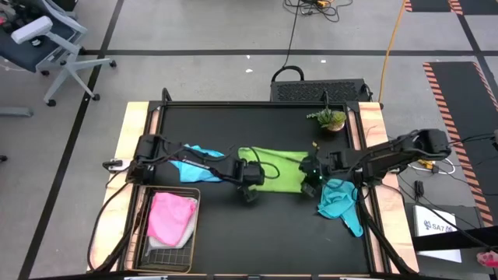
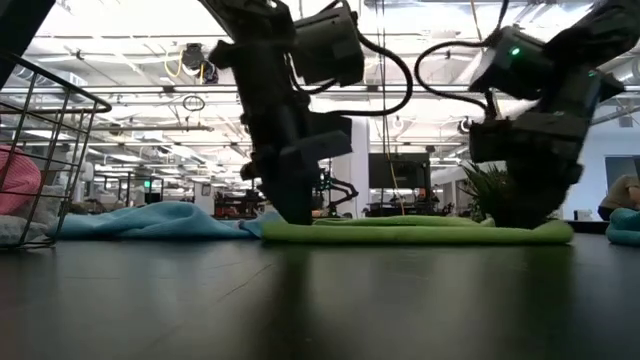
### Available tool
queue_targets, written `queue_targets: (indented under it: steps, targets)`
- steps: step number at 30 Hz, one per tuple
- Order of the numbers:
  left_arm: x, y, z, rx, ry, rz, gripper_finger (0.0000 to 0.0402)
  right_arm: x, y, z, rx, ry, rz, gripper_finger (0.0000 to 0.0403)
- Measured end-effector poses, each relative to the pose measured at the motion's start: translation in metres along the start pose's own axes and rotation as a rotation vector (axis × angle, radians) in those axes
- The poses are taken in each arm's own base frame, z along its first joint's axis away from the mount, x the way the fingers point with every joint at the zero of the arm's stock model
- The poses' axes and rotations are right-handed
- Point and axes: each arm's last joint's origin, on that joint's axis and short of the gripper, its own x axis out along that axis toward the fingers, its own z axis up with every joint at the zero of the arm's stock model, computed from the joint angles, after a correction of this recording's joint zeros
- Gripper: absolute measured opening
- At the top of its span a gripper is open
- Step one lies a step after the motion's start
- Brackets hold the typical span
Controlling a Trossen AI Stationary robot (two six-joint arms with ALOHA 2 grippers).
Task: Fold microfiber towels
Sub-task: Fold the green microfiber cloth
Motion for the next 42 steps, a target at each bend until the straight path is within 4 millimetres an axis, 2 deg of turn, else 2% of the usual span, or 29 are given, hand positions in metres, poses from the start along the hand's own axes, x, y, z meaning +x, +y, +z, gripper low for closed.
queue_targets:
  steps: [4, 9, 14, 20, 27, 36, 42]
  targets:
    - [-0.004, -0.006, -0.006, 0.012, 0.018, 0.002, 0.0003, -0.005, 0.006, -0.005, -0.022, -0.015, 0.002, 0.0000]
    - [-0.017, -0.001, -0.006, 0.012, 0.003, 0.017, 0.0002, -0.016, 0.005, -0.001, -0.023, -0.116, -0.044, 0.0000]
    - [-0.038, 0.010, 0.006, -0.027, -0.100, 0.035, 0.0004, -0.027, 0.000, 0.007, -0.022, -0.224, -0.103, 0.0000]
    - [-0.041, 0.013, 0.022, -0.031, -0.237, 0.002, 0.0003, -0.027, -0.008, 0.018, -0.037, -0.288, -0.155, 0.0000]
    - [-0.037, 0.007, 0.036, -0.030, -0.359, -0.056, 0.0002, -0.017, -0.014, 0.033, -0.057, -0.339, -0.155, 0.0000]
    - [-0.007, 0.006, 0.031, -0.009, -0.285, -0.019, 0.0002, -0.003, -0.015, 0.039, -0.065, -0.323, -0.106, 0.0000]
    - [0.004, 0.004, 0.030, -0.003, -0.261, -0.027, 0.0002, -0.001, -0.014, 0.040, -0.068, -0.318, -0.087, 0.0000]
